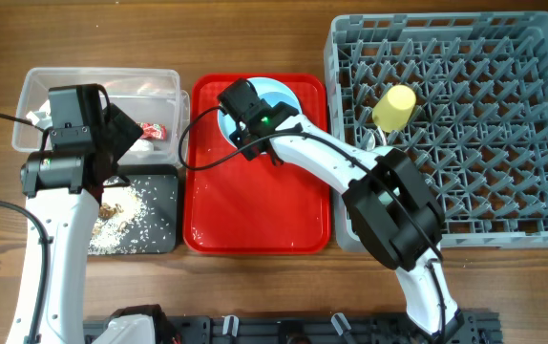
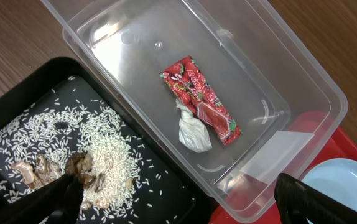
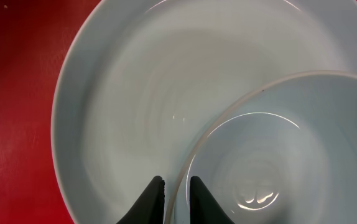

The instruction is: Sort waste into correct bins and load items into the dishwasher rack

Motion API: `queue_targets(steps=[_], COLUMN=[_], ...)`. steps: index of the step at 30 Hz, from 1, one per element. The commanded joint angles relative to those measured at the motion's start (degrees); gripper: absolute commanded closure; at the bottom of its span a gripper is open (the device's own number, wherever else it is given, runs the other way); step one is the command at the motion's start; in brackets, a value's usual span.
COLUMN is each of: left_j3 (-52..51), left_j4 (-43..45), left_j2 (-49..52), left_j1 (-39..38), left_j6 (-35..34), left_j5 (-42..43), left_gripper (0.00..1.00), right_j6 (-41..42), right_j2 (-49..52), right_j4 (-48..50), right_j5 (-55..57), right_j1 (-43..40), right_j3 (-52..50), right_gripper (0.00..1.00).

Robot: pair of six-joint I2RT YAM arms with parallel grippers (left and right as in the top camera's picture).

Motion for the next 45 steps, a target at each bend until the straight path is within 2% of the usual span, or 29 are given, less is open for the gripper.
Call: queue_targets(steps=[1, 13, 21, 34, 45], left_j3=[0.7, 0.7, 0.7, 0.7, 0.7], left_j4=[0.0, 0.0, 0.0, 0.0, 0.0], left_j2=[-0.5, -0.5, -0.5, -0.5, -0.5], left_j1=[0.26, 0.26, 0.26, 0.26, 0.26], left_j6=[0.92, 0.92, 0.92, 0.92, 0.92], left_j5=[-0.35, -0.35, -0.35, -0.35, -0.35], left_gripper=[0.0, 0.0, 0.0, 0.0, 0.0], right_j6=[-0.07, -0.11, -0.33, -1.62, -1.6], right_j2=[-2.54, -4.7, -3.93, -2.34, -2.32], right_j4=[0.15, -0.85, -2.08, -5.01, -5.51], right_j5=[0.94, 0.92, 0.92, 0.92, 0.92], right_j1=[-0.2, -0.2, -0.2, -0.26, -0.26], right_j3=[0.02, 0.0, -0.26, -0.24, -0.26], right_gripper=[0.84, 0.83, 0.76, 0.8, 0.79])
